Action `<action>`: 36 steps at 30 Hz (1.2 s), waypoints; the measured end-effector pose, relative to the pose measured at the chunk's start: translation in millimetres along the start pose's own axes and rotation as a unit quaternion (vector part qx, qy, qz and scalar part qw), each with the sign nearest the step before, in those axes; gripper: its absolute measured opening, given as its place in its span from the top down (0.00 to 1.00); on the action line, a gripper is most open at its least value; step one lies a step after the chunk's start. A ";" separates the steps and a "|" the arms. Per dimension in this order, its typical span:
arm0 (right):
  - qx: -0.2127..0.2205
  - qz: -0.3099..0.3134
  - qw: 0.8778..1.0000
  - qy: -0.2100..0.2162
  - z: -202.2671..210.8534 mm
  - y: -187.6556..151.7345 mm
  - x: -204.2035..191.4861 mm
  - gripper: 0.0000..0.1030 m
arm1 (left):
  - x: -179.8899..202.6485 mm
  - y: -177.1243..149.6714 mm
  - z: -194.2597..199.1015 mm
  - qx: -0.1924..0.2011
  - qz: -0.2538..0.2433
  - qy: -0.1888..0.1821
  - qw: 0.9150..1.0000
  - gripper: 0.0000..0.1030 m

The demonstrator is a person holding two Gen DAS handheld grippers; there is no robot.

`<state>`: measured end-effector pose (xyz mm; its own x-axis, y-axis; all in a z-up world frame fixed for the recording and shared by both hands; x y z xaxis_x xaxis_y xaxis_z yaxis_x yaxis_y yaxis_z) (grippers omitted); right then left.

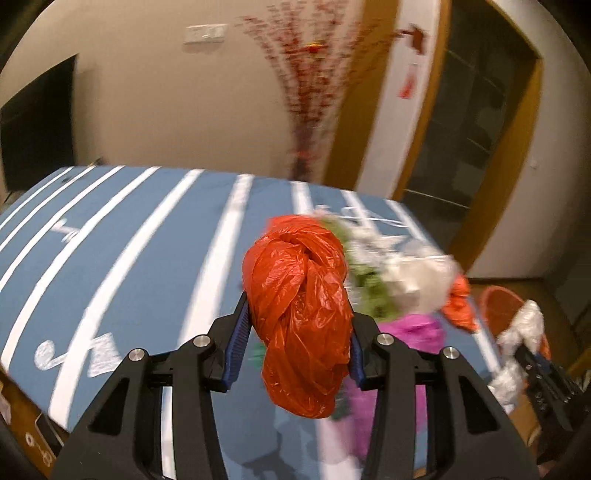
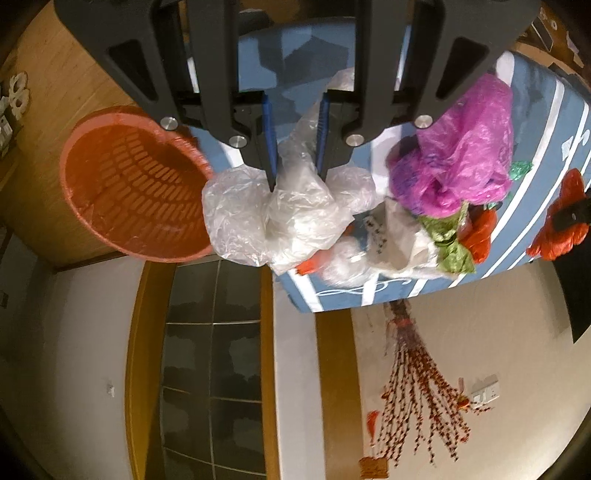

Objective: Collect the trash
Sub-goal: 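Carry the red bag in the left tool and clear bag in the right over the orange basket, then open both tools to drop the red and clear bags into the basket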

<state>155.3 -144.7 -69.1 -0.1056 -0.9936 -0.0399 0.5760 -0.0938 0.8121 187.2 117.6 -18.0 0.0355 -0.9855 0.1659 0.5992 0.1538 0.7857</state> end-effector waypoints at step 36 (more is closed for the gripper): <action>0.012 -0.126 0.987 -0.098 -37.1 29.0 238.2 0.81 | 353.3 -60.5 -95.8 -0.107 -0.163 -0.252 0.948 0.56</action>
<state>177.0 -386.4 -76.6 -0.3996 -0.9072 -0.1317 0.4924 -0.3335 0.8040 240.2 -246.7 -64.0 -0.5331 -0.8107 0.2417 0.6634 -0.2233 0.7142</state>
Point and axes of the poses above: each gripper's, at about its wrist camera, not at the fingertips, and z roughly against the way its jaws point, x to its right, y to its top, the point moved 8 cm from there along -z, roughly the way its jaws point, and after that the axes turned 2 degrees about -x, right-handed, at the moved point
